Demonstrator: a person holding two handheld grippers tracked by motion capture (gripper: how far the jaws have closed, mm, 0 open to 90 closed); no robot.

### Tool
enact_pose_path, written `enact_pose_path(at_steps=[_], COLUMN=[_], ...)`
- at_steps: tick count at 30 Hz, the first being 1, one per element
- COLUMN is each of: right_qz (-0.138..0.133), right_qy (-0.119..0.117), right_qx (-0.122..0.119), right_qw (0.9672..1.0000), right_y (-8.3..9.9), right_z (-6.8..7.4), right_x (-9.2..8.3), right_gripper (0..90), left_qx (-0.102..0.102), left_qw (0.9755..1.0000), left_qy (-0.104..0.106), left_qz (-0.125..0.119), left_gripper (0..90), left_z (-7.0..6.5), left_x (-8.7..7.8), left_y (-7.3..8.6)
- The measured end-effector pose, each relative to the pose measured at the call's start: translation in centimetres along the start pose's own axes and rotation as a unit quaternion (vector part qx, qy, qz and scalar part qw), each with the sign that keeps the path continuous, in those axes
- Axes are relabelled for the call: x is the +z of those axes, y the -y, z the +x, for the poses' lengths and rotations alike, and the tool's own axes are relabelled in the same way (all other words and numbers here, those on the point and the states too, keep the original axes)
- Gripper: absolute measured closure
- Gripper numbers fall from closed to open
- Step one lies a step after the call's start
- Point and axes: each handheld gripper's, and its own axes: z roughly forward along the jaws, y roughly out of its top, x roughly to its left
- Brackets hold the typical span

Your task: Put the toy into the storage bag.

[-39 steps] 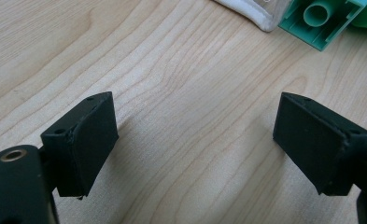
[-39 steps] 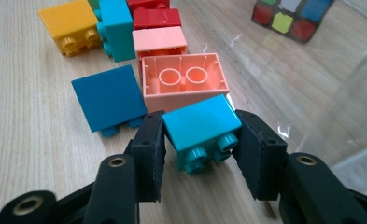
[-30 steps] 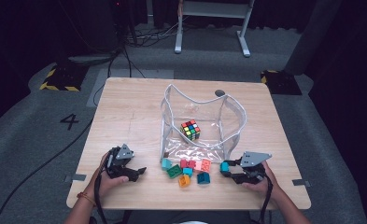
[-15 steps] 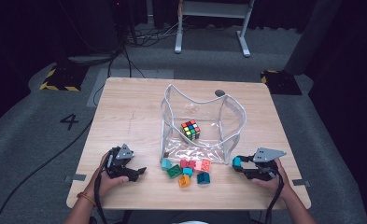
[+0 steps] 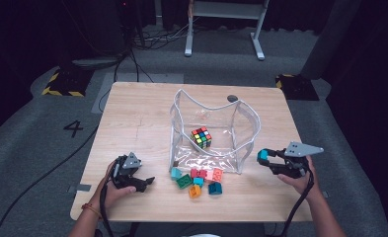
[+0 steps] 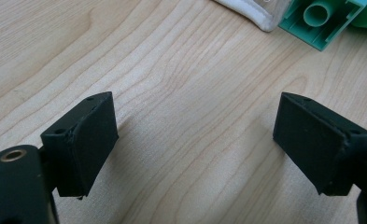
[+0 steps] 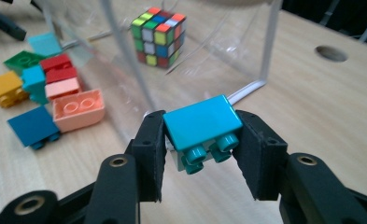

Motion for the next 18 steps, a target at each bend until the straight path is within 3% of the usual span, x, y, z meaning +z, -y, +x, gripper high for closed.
enact_pose_path(at_steps=[18], right_qz=[-0.033], right_qy=[0.061], right_qx=[-0.009], right_qw=[0.9975], right_y=[-6.6], right_z=[-4.6], right_x=[-1.4], right_gripper=[55.3], left_qx=[0.000], left_qw=[1.0000], left_qy=[0.000], left_qz=[0.000], left_gripper=[13.8], left_z=[0.0], left_x=[0.0], left_y=[0.0])
